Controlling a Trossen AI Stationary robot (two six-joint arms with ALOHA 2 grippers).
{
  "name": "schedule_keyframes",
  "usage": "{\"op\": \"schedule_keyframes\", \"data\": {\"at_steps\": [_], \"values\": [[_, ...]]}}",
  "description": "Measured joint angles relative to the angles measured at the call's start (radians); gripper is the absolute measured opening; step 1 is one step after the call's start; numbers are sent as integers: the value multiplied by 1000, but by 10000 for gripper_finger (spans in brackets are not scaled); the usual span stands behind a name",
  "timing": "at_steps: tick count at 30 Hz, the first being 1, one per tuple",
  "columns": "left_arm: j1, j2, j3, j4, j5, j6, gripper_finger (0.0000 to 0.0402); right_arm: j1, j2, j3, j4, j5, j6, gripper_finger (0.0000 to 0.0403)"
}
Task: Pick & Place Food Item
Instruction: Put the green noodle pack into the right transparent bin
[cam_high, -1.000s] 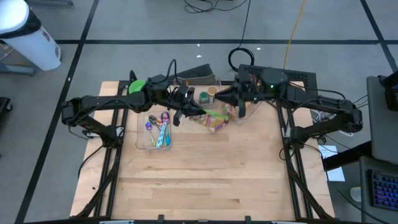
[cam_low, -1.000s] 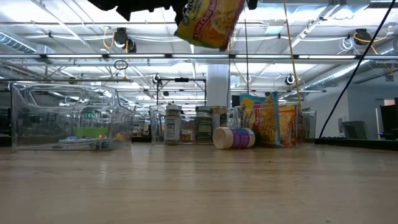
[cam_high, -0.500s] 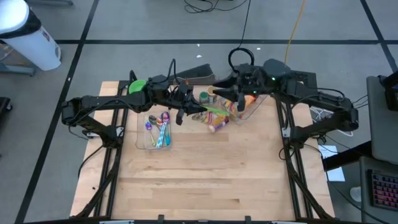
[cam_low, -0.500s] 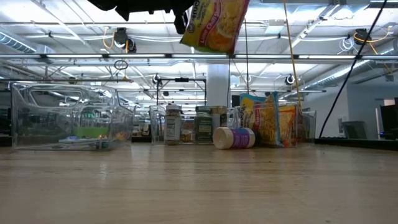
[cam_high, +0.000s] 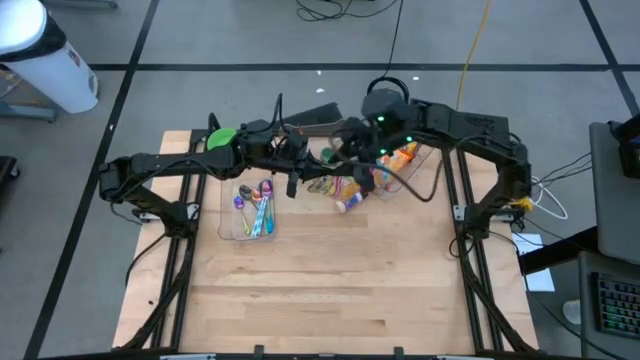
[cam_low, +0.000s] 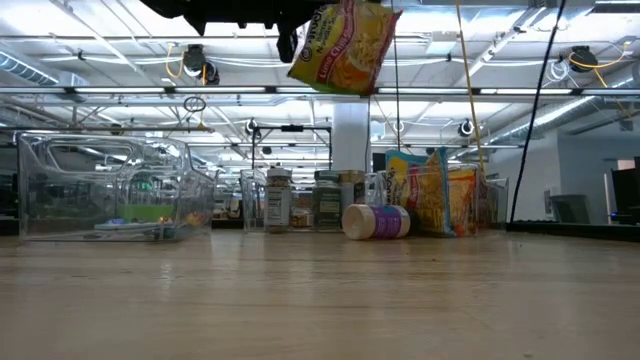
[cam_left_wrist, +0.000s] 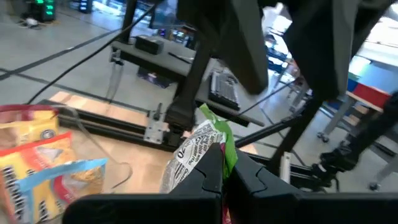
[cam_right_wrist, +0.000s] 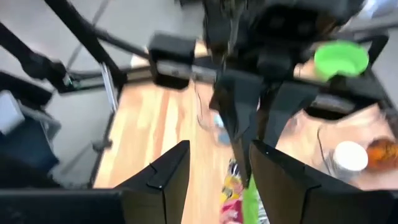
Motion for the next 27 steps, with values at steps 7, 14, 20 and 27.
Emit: {"op": "schedule_keyframes", "data": {"at_steps": [7, 14, 20, 27], "values": [[0, 0, 0, -7, -51, -5, 0, 3, 47, 48, -121, 5, -51, 160], [-8, -2, 0, -6, -79, -4, 0, -15, 47, 48, -192, 90, -110, 160], [-21, -3, 0, -5, -94, 3, 0, -29, 47, 48, -191, 135, -138, 160], [-21, -3, 0, 11, -121, 17, 0, -31, 47, 48, -220, 100, -119, 158]]}}
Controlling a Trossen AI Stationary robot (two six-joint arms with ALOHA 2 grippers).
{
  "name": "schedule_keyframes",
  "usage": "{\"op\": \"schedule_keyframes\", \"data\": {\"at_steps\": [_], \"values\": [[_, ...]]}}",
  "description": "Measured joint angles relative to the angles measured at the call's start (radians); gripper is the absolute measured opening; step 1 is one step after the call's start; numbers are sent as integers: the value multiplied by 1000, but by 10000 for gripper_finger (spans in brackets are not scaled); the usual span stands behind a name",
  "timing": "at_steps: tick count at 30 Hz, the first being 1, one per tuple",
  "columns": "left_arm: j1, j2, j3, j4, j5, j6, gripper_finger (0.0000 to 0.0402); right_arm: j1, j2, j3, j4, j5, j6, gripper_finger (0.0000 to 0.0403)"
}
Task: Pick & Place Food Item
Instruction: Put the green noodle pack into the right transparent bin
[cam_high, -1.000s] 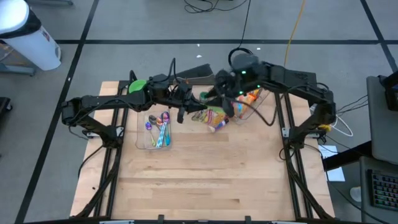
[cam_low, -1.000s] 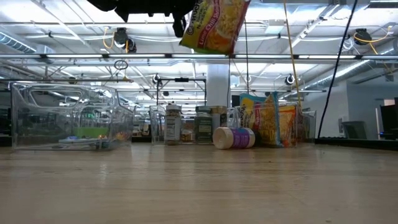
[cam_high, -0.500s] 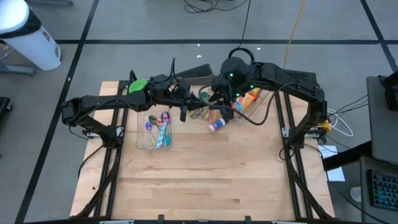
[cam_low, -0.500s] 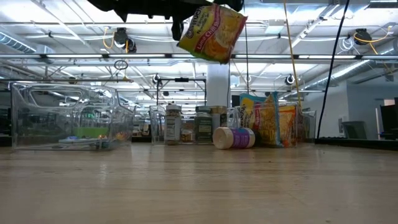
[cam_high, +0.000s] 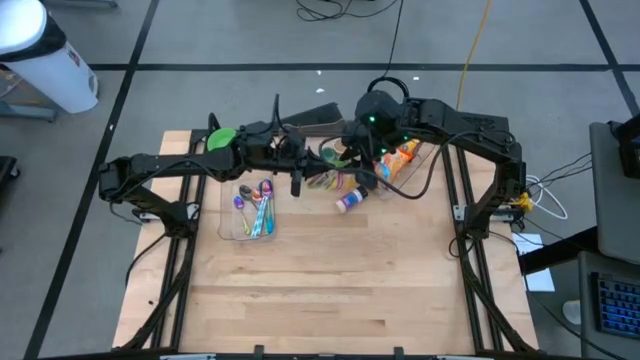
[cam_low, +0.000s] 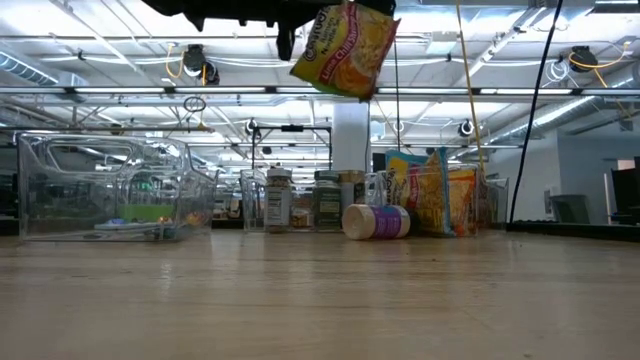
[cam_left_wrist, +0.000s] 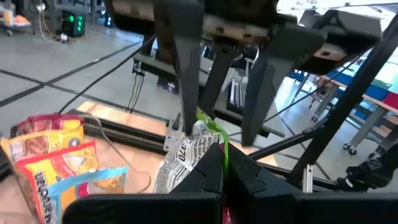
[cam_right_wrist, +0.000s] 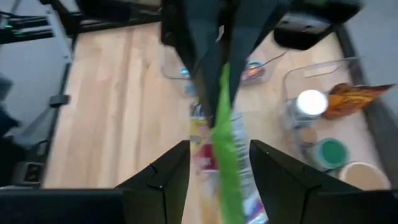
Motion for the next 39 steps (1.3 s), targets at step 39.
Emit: {"op": "schedule_keyframes", "data": {"at_steps": [39], "values": [[48, -1, 1, 139, 120, -47, 21, -36, -30, -20, -76, 10, -113, 0]]}}
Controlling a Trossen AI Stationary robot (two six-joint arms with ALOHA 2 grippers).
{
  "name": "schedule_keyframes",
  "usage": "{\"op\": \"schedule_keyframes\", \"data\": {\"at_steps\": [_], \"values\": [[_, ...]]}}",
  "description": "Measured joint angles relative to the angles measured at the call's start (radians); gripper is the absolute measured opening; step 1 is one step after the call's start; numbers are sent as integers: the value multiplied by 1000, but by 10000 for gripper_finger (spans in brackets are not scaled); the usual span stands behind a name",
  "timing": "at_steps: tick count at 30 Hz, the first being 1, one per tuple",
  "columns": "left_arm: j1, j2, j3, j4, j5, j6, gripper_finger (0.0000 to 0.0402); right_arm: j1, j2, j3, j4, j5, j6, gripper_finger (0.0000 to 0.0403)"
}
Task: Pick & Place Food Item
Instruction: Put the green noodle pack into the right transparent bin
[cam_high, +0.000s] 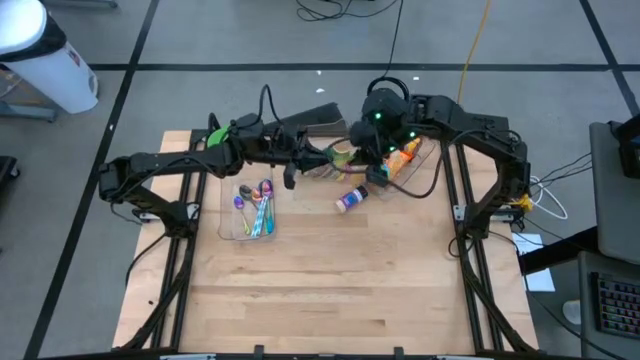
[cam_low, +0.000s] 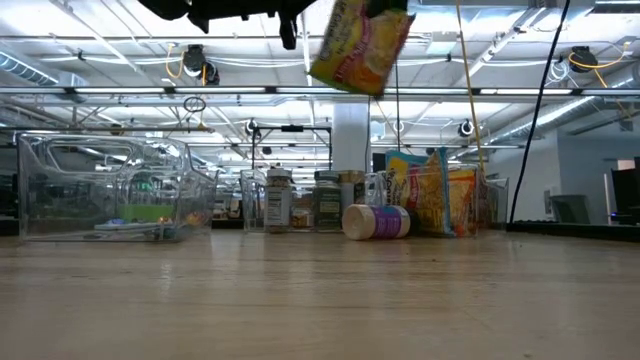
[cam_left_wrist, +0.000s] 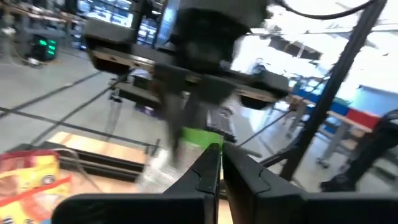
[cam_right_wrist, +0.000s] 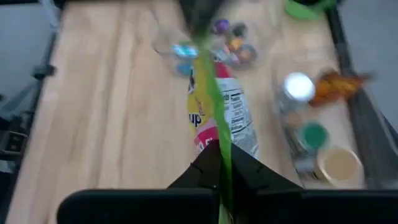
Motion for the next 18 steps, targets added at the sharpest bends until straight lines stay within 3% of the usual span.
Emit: {"op": "schedule_keyframes", "data": {"at_steps": [7, 14, 18], "values": [[7, -1, 1, 15, 86, -71, 74, -71, -44, -1, -120, 12, -103, 0], [7, -1, 1, 4, 92, -91, 136, -114, -52, -1, -379, 165, -320, 0], [5, -1, 1, 7, 91, -130, 150, -125, -56, -7, -372, 185, -443, 0]]}}
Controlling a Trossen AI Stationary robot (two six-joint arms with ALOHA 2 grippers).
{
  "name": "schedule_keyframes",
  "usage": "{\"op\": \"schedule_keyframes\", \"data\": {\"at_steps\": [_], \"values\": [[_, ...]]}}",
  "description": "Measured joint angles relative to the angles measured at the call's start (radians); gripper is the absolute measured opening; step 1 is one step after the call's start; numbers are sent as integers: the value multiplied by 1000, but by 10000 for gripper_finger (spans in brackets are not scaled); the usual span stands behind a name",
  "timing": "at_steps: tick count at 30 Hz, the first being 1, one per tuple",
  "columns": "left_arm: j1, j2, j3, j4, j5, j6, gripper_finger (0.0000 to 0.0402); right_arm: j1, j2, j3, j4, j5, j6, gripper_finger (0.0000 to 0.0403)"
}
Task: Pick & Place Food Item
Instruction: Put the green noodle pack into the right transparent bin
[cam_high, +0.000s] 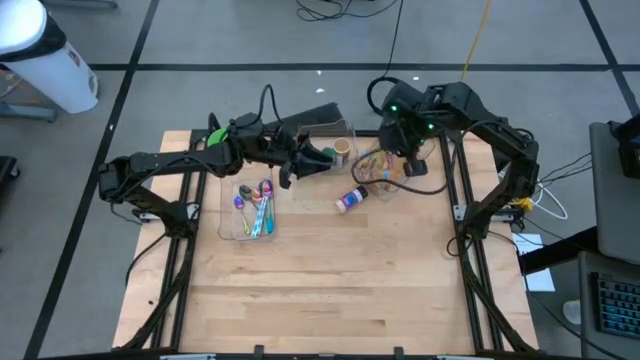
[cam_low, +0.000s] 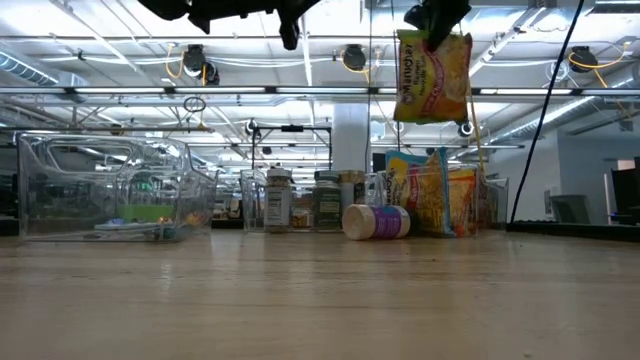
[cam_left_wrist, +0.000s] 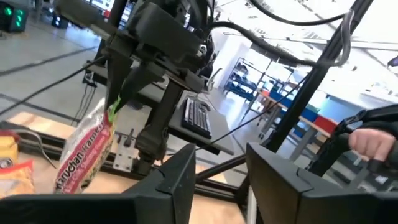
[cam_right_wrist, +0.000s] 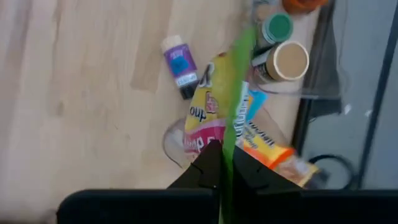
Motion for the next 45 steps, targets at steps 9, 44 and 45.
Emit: {"op": "schedule_keyframes", "data": {"at_steps": [9, 44, 45], "values": [[-50, 0, 0, 2, -74, -131, 152, -22, -14, -57, 0, 46, -149, 0], [-225, 1, -1, -6, -366, -76, 152, -43, -400, -730, 418, 233, -492, 0], [-220, 1, -1, -6, -366, -76, 152, -49, -394, -730, 414, 235, -498, 0]]}}
